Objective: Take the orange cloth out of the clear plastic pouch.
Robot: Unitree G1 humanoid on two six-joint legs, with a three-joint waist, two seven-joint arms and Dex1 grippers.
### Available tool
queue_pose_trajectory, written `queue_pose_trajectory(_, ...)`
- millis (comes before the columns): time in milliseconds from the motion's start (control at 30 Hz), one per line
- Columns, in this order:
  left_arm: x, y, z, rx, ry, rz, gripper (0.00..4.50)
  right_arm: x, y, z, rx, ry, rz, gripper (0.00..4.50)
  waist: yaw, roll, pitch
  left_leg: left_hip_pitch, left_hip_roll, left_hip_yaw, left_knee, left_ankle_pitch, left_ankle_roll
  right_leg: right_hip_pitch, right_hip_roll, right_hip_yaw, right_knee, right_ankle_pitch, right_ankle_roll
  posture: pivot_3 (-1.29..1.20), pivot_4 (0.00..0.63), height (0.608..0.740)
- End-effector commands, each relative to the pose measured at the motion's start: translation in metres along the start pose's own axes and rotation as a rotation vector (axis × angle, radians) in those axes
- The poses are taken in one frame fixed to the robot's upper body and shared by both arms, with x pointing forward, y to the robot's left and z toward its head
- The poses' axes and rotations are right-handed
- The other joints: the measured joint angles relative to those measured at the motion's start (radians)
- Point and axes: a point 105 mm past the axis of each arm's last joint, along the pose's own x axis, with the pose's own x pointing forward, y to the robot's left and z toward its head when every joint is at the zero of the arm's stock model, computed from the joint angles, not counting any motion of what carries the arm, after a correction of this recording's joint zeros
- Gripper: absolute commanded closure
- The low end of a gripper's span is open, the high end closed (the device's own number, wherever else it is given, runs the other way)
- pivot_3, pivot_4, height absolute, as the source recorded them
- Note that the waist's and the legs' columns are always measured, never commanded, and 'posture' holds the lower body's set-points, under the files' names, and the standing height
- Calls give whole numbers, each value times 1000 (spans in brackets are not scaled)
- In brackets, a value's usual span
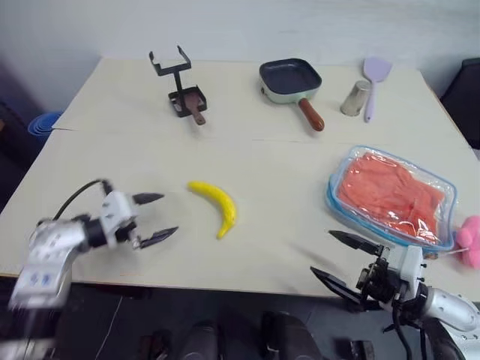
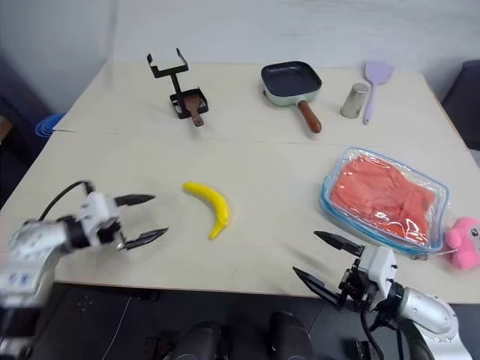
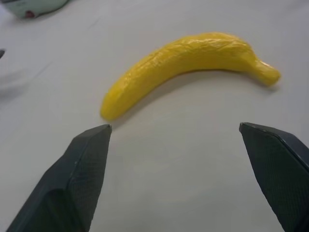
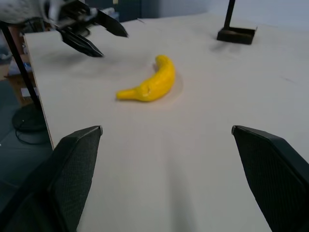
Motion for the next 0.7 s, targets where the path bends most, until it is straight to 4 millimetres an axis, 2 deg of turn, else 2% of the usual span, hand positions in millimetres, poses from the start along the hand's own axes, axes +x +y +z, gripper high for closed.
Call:
queue_pose_trajectory(33,29,16,-1,84,43,-101,33,4,0,12,-13,-26,11,0,-1,0,0,0,-1,1,0,1,1,0,0,0,4,0,1,0,150,740)
queue_pose_trajectory(100,48,25,0,92,63,-139,33,4,-2,15,-10,-28,6,0,-6,-1,0,-1,-4,2,0,1,2,-1,0,0,6,1,1,0,150,740)
queue_pose_trajectory(167,64,25,-2,121,105,-214,33,4,-3,18,-10,-32,4,0,-8,-3,1,-1,-6,5,0,1,4,-3,0,-3,6,1,2,0,150,740)
queue_pose_trajectory(333,82,17,-6,79,168,-352,33,4,-5,25,0,-55,-22,0,-7,-6,2,-7,-9,11,2,1,9,-10,0,-5,7,1,8,0,150,740)
queue_pose_trajectory(400,88,17,-6,63,180,-353,33,4,-8,27,6,-68,-48,0,-5,-6,2,-9,-9,10,6,2,9,-11,0,-6,7,2,10,0,150,740)
queue_pose_trajectory(433,92,17,-6,54,179,-352,426,4,-9,27,6,-78,-60,0,-5,-6,2,-10,-9,10,7,2,9,-11,-1,-6,7,2,10,0,150,740)
queue_pose_trajectory(533,94,14,-7,13,171,-356,1233,10,-9,29,-9,-102,-69,0,-4,-6,2,-12,-9,8,11,2,10,-10,-2,-6,8,3,12,0,150,740)
queue_pose_trajectory(633,85,13,-14,-29,160,-341,2202,16,-6,30,-13,-125,-45,0,-5,-6,2,-15,-9,5,16,2,10,-10,-4,-5,8,4,13,0,150,740)
queue_pose_trajectory(700,70,15,-20,-88,116,-296,2766,22,-4,30,-17,-143,-5,0,-11,-6,2,-15,-8,4,16,2,10,-10,-5,-3,9,4,13,0,150,740)
